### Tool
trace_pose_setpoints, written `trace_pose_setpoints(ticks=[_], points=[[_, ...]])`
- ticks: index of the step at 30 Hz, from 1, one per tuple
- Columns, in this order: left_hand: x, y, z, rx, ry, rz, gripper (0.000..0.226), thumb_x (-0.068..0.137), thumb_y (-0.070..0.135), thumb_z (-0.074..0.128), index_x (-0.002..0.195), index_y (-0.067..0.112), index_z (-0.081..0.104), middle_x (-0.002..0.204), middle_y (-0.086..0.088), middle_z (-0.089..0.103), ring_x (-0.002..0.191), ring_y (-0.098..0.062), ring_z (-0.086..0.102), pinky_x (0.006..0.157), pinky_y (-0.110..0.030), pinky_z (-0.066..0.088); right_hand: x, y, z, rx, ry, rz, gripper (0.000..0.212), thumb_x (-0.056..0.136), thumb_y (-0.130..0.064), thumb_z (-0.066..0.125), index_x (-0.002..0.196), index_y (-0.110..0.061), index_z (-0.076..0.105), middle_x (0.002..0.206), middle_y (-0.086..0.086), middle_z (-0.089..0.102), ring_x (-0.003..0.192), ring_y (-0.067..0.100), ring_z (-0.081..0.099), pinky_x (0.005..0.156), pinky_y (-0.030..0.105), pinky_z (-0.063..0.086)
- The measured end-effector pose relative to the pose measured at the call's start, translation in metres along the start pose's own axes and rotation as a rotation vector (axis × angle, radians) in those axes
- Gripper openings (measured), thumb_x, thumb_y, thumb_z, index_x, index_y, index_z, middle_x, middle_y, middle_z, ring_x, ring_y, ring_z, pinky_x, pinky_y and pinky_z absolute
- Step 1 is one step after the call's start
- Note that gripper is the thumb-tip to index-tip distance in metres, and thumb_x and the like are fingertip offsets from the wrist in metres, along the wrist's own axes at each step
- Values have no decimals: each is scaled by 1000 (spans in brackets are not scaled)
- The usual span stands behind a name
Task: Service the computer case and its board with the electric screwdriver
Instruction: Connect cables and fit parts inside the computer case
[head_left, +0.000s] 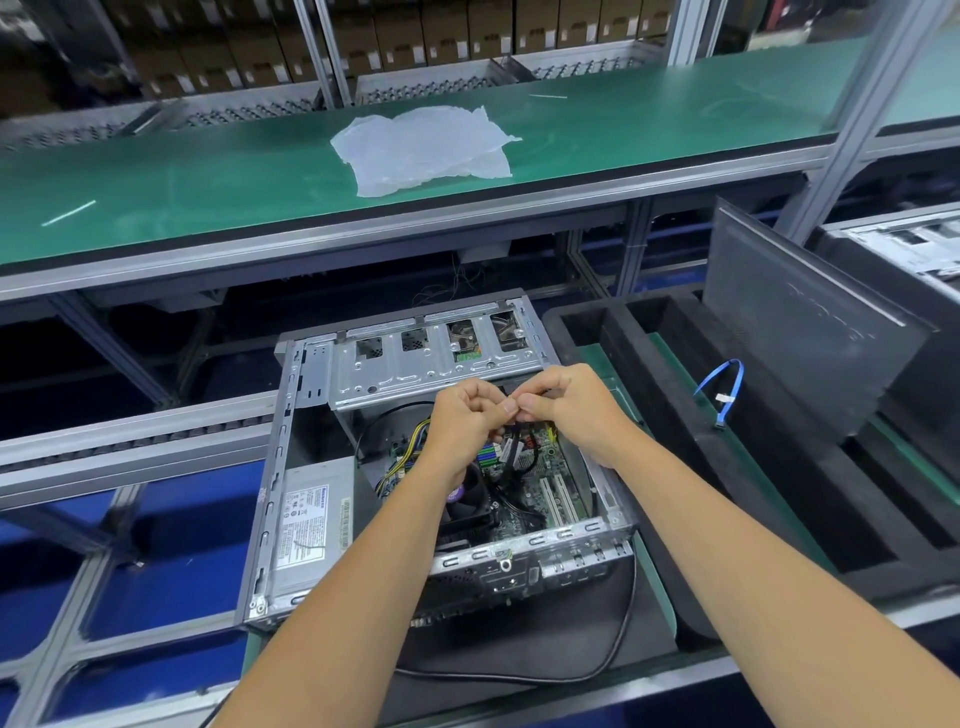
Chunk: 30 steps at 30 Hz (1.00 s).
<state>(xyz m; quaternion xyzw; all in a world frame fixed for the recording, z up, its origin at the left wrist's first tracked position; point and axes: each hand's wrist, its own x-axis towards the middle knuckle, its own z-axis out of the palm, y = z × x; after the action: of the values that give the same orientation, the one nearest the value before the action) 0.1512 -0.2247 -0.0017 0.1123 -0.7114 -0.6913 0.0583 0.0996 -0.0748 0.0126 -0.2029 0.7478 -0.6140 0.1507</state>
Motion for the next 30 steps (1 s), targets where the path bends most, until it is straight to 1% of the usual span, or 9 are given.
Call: trace_pose_setpoints(ticks=[4, 8, 11, 13, 16, 19, 22, 25, 30], points=[[0, 1, 0, -5, -9, 14, 14, 82, 3, 71, 74, 8, 60, 52, 3, 58, 48, -9, 53, 50, -22, 48, -2, -1, 0, 28, 1, 5, 28, 89, 10, 63, 79, -13, 76, 71, 0, 75, 69, 9, 71, 68, 18, 55], [1, 0, 1, 60, -34, 53, 12, 81, 0, 70, 76, 9, 62, 56, -1, 61, 55, -15, 56, 56, -26, 51, 1, 0, 1, 13, 61, 40, 17, 86, 10, 68, 84, -7, 70, 73, 13, 70, 69, 25, 71, 75, 39, 60], [1, -1, 0, 91, -40, 77, 13, 79, 0, 72, 77, 9, 62, 55, 1, 63, 54, -16, 58, 56, -25, 51, 2, -1, 2, -55, 47, 68, 13, 85, 8, 69, 82, -5, 68, 74, 16, 70, 70, 28, 71, 78, 45, 61], [1, -1, 0, 97, -36, 89, 14, 78, 0, 72, 78, 10, 63, 56, 2, 63, 54, -14, 58, 56, -24, 51, 2, -3, 2, -51, 47, 72, 12, 87, 7, 67, 83, -4, 68, 75, 15, 70, 70, 27, 71, 77, 42, 61], [1, -1, 2, 122, -25, 129, 14, 77, 3, 74, 80, 12, 65, 64, 3, 65, 62, -10, 62, 62, -23, 53, 1, -4, 3, -47, 71, 74, 16, 93, 7, 57, 89, -4, 68, 78, 13, 70, 68, 20, 69, 71, 31, 60], [0, -2, 5, 175, -23, 174, 10, 79, 8, 74, 84, 16, 71, 70, 7, 69, 66, -3, 62, 63, -15, 49, -2, -5, 6, -120, 110, 54, 21, 92, 5, 55, 91, -13, 65, 72, 7, 67, 58, 9, 65, 59, 22, 52], [0, -4, 6, 270, -2, 201, 11, 79, 10, 74, 76, 20, 71, 70, 8, 68, 65, -1, 59, 63, -15, 45, -5, -4, 6, -166, 196, 44, 22, 91, 1, 58, 86, -20, 59, 73, 7, 65, 56, 10, 62, 57, 22, 48], [1, -6, 8, 419, 11, 252, 11, 80, 11, 73, 74, 18, 68, 76, 4, 67, 71, -7, 59, 66, -17, 45, -6, -4, 6, -168, 265, 34, 23, 90, 2, 58, 85, -20, 54, 80, 13, 64, 63, 17, 61, 64, 31, 52], [1, -9, 8, 608, 42, 305, 16, 83, 10, 69, 74, 17, 57, 80, 5, 55, 76, -13, 52, 70, -25, 45, -7, -2, 2, -34, 403, 22, 21, 90, 2, 55, 89, -19, 51, 81, 5, 58, 62, 9, 58, 60, 20, 48]])
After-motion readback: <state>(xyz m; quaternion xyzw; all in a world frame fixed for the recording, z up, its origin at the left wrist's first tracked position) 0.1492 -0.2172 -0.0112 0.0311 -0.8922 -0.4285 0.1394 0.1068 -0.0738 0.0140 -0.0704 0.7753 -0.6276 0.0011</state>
